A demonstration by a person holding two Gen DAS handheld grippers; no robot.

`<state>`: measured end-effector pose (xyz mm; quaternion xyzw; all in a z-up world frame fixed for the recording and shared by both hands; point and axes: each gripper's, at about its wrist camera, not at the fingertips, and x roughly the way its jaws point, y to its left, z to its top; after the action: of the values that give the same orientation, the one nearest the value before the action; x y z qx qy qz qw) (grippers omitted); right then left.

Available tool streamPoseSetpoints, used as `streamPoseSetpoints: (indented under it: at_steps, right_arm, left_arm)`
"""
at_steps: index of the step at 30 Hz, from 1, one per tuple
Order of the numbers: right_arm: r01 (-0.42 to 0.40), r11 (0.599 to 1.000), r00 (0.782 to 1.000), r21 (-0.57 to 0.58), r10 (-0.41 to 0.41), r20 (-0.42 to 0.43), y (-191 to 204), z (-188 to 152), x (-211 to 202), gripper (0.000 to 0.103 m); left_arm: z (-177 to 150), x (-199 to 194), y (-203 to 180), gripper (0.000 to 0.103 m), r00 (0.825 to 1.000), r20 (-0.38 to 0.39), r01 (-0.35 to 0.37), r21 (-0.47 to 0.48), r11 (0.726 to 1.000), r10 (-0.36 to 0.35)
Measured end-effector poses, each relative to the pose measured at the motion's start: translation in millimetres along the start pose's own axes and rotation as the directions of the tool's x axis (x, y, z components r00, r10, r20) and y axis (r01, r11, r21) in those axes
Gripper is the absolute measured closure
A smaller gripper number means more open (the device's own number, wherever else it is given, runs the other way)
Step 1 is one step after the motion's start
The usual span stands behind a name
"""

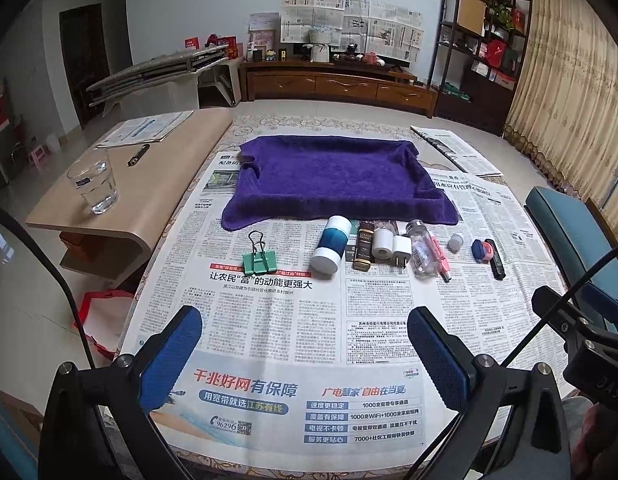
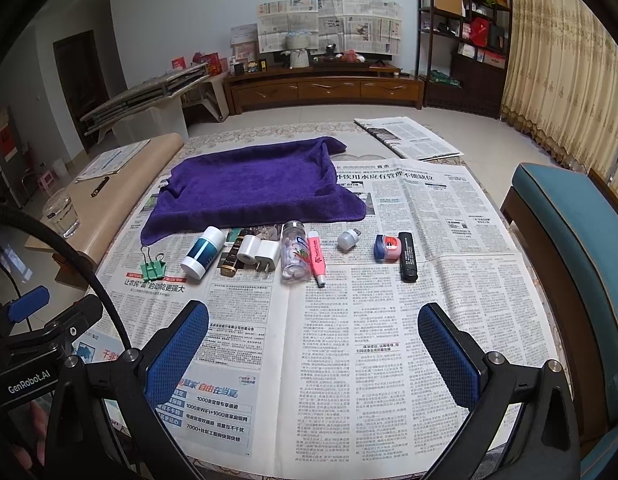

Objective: Organize rigid objects

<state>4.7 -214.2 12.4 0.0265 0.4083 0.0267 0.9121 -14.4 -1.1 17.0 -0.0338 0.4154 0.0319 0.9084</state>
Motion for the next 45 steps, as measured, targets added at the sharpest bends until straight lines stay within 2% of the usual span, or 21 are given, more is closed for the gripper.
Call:
streamPoseSetpoints:
  at_steps: [22,45]
  right_arm:
    - [0.004,1.0,1.0,0.005,-0.004,-0.006,-2.6,-2.8,-11.5,0.0]
    - [0.012,1.0,1.0,0.009,-0.012,-0.015,-6.4,-2.5,-5.9,0.0]
  left_arm:
    - [-4.5,-2.2,-1.8,0.0,1.0,-0.004,-0.005,0.003,1.0,0.005]
    - [-4.8,-0.3,0.0,0.0,1.0,0.011,-0.006,0.016,1.0,0.006]
